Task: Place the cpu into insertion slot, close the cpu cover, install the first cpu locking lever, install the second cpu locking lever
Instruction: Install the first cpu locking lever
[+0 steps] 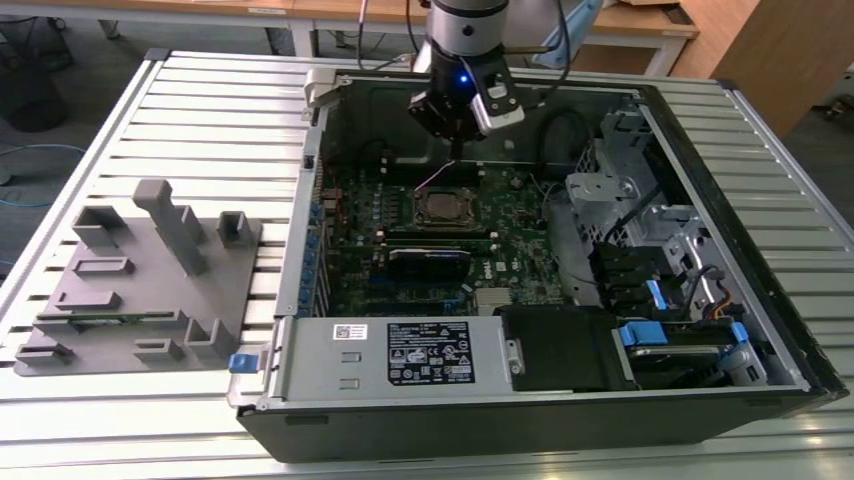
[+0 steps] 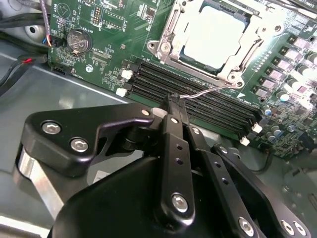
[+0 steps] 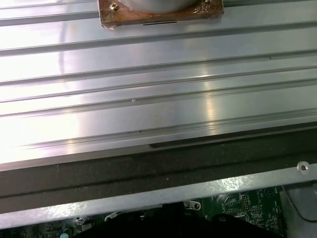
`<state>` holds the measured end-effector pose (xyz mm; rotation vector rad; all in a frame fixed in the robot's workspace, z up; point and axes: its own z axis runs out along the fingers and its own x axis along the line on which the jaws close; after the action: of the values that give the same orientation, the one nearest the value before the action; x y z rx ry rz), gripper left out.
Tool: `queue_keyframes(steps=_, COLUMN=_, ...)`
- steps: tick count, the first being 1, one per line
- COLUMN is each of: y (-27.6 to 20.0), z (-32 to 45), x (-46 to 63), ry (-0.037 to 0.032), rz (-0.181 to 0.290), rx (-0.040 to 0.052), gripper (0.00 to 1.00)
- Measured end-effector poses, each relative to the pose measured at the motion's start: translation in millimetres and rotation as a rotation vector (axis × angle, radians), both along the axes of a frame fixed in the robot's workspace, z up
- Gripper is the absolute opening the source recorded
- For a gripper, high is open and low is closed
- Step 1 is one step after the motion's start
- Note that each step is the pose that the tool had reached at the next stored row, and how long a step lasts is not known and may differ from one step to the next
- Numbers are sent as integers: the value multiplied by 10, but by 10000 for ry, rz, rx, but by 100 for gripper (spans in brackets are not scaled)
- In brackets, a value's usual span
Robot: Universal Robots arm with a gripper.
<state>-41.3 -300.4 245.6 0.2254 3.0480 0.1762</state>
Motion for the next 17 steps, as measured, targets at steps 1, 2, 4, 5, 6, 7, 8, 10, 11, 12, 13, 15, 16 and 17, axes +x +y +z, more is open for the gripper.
queue_keyframes(steps=1, y=0, z=9, x=0, ry=0, rz=0, rx=0, gripper=10)
queue_keyframes(steps=2, y=0, z=18, x=0, ry=-1, rz=0, rx=1, gripper=10)
queue_keyframes(steps=4, y=0, z=33, x=0, ry=0, rz=0, rx=0, gripper=10)
queue_keyframes(steps=5, y=0, z=35, x=0, ry=-1, rz=0, rx=2, gripper=10)
queue_keyframes(steps=6, y=0, z=35, x=0, ry=-1, rz=0, rx=2, gripper=10)
queue_keyframes(steps=7, y=0, z=35, x=-4, ry=-4, rz=1, rx=3, gripper=10)
queue_keyframes(steps=8, y=-1, z=34, x=-16, ry=-11, rz=2, rx=2, gripper=10)
queue_keyframes(steps=10, y=-2, z=25, x=-48, ry=-27, rz=1, rx=0, gripper=10)
queue_keyframes(steps=11, y=-3, z=17, x=-65, ry=-31, rz=1, rx=0, gripper=10)
queue_keyframes(steps=12, y=-4, z=8, x=-81, ry=-33, rz=0, rx=-2, gripper=10)
queue_keyframes(steps=13, y=-6, z=-3, x=-95, ry=-34, rz=0, rx=-6, gripper=10)
queue_keyframes(steps=15, y=-9, z=-27, x=-119, ry=-34, rz=1, rx=-18, gripper=10)
queue_keyframes(steps=16, y=-11, z=-40, x=-130, ry=-34, rz=2, rx=-24, gripper=10)
queue_keyframes(steps=17, y=-13, z=-53, x=-139, ry=-33, rz=3, rx=-31, gripper=10)
